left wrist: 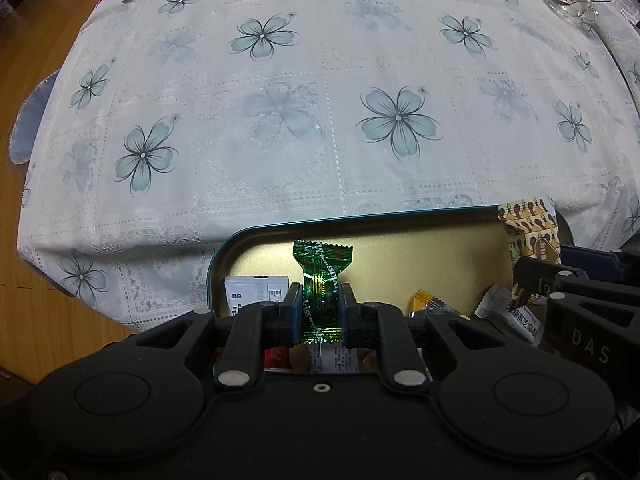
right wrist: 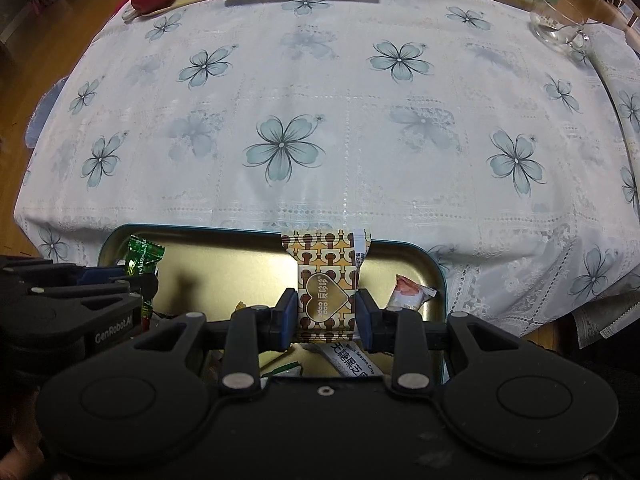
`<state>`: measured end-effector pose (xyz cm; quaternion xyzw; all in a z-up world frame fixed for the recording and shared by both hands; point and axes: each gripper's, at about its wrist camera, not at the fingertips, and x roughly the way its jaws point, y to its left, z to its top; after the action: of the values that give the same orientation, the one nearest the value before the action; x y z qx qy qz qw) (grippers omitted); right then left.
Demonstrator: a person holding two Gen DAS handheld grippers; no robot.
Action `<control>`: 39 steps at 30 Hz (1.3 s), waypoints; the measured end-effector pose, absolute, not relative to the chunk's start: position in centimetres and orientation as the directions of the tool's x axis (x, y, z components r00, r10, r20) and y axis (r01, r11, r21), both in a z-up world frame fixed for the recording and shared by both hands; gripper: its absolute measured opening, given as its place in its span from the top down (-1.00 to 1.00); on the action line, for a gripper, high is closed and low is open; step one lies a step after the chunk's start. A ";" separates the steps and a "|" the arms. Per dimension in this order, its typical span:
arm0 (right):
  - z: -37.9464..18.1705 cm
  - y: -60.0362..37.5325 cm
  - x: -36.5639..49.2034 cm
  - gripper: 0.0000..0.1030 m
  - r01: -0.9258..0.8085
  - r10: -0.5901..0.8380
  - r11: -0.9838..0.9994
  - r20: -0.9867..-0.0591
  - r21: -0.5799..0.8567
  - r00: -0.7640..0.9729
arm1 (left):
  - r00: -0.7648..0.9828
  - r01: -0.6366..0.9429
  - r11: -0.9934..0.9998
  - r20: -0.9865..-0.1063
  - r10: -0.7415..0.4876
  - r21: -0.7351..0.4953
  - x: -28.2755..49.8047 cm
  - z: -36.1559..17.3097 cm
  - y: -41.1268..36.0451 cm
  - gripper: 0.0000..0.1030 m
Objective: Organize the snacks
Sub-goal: 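Open both grippers to drop the candy and packet into the tray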
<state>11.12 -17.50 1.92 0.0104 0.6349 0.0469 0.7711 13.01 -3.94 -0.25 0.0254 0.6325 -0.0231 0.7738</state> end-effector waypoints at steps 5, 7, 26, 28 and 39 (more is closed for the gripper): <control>1.9 -17.5 11.0 0.36 -0.060 0.076 0.996 -0.979 0.066 0.191 | 0.197 0.068 0.998 -0.980 0.006 0.019 13.0 -0.3 -4.0 0.54; 1.9 -17.5 11.0 0.35 -0.063 0.078 0.996 -0.979 0.067 0.188 | 0.194 0.066 0.998 -0.981 0.011 0.024 13.0 -0.4 -4.0 0.54; 1.6 -18.0 10.9 0.08 -0.039 0.093 0.995 -0.983 0.088 0.157 | 0.217 0.070 0.994 -0.974 0.063 0.079 12.7 0.0 -4.5 0.35; 1.5 -18.0 11.0 0.08 -0.033 0.093 0.995 -0.984 0.089 0.150 | 0.219 0.067 0.994 -0.973 0.067 0.084 12.6 0.1 -4.5 0.35; 1.0 -18.4 11.1 -0.01 0.009 0.107 0.994 -0.987 0.109 0.119 | 0.226 0.060 0.993 -0.970 0.084 0.100 12.6 0.2 -4.6 0.35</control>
<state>11.13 -18.38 0.99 0.0438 0.6630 0.0326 0.7467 12.56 -4.60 0.19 0.0577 0.6220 0.0076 0.7809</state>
